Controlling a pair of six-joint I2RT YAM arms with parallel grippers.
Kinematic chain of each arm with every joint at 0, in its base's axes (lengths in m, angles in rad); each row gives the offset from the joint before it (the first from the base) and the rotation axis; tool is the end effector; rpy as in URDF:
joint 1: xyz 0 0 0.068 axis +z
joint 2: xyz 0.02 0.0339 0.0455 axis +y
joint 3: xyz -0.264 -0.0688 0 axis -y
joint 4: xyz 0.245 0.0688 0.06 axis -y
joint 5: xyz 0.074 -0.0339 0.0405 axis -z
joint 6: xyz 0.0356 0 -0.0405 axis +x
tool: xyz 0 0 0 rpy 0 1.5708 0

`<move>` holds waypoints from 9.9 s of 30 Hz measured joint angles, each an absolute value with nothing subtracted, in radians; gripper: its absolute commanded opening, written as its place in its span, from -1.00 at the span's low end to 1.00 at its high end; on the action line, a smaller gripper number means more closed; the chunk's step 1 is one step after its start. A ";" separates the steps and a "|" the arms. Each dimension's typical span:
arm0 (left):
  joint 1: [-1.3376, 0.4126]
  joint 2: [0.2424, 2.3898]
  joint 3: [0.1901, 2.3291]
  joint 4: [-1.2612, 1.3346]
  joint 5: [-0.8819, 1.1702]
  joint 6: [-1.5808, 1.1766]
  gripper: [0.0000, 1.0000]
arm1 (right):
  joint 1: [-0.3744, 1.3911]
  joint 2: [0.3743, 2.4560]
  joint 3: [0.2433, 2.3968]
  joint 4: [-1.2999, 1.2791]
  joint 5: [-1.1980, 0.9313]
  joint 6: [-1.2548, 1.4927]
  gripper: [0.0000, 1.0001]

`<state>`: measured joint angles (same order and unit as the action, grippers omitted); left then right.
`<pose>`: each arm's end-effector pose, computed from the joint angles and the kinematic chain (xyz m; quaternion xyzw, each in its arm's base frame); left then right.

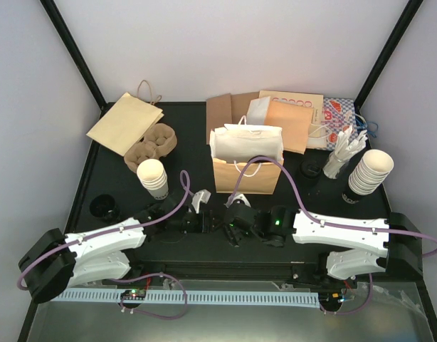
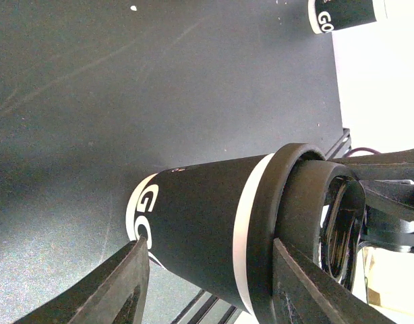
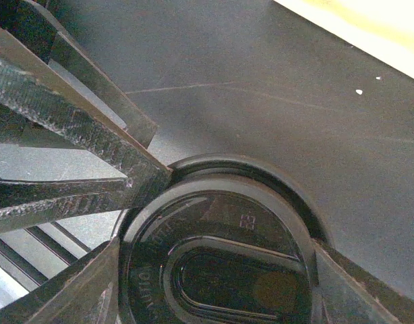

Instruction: Pack the takeout coffee

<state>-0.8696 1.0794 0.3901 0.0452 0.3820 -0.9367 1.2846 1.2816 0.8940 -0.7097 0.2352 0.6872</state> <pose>0.1242 -0.1677 0.1725 0.0553 0.8806 -0.4497 0.1383 0.0768 0.2315 0.2328 -0.2578 0.9307 0.1312 0.2237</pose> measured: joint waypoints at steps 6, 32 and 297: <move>-0.870 1.050 0.390 0.021 0.362 -0.934 0.06 | 1.281 1.283 0.894 -0.702 0.222 0.671 0.28; -0.772 1.129 0.458 -0.014 0.443 -0.811 0.20 | 1.284 1.309 0.913 -0.674 0.177 0.562 0.28; -0.681 0.710 0.671 -0.545 0.237 -0.794 0.57 | 1.238 1.311 1.061 -1.084 0.311 0.783 0.27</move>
